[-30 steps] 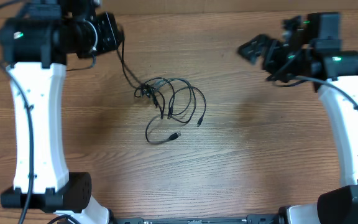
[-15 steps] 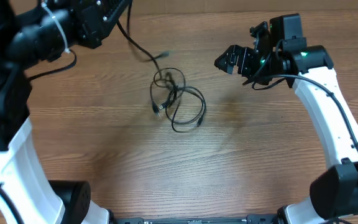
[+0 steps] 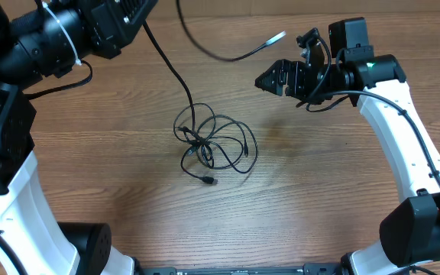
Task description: Untangle cables
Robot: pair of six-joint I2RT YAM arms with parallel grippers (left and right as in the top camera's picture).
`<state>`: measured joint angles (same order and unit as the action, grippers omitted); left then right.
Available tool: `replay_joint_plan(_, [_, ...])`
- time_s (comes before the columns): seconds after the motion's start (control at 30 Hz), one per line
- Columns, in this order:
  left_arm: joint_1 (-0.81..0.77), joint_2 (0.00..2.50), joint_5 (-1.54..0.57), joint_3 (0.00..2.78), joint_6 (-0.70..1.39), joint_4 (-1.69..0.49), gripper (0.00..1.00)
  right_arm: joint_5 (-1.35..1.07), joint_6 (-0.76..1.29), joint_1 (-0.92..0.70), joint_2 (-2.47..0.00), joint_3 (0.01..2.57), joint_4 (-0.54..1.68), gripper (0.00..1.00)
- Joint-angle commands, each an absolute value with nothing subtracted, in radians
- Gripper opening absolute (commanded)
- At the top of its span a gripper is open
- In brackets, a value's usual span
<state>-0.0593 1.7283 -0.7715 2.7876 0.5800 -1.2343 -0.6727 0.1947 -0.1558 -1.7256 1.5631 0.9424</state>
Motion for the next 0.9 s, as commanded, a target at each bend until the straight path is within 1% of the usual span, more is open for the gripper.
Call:
replay_joint_plan(0.0, [-0.062, 1.726, -0.548, 2.796, 0.679, -1.245, 0.04, -0.847, 0.078, -0.15, -1.721, 1.572, 0.945, 1.0])
replay_joint_plan(0.07, [-0.062, 1.728, -0.418, 2.796, 0.73, -1.262, 0.04, -0.904, 0.073, -0.15, -1.721, 1.572, 0.943, 1.0])
replay_joint_plan(0.13, [-0.062, 1.732, -0.349, 2.796, 0.769, -1.274, 0.04, -0.967, 0.03, -0.151, -1.721, 1.572, 0.938, 1.0])
replay_joint_plan(0.27, [-0.062, 1.744, -0.365, 2.796, 0.879, -1.274, 0.04, -1.186, -0.233, -0.171, -1.721, 1.572, 0.968, 1.0])
replay_joint_plan(0.43, [-0.075, 1.747, -0.392, 2.796, 0.922, -1.272, 0.04, -1.205, -0.348, -0.246, -1.721, 1.572, 0.932, 1.0])
replay_joint_plan(0.63, [-0.134, 1.747, -0.426, 2.796, 0.969, -1.291, 0.04, -1.176, -0.352, -0.353, -1.721, 1.572, 0.746, 0.99])
replay_joint_plan(0.87, [-0.158, 1.747, -0.362, 2.796, 0.98, -1.299, 0.04, -1.175, -0.345, -0.455, -1.721, 1.572, 0.584, 0.99])
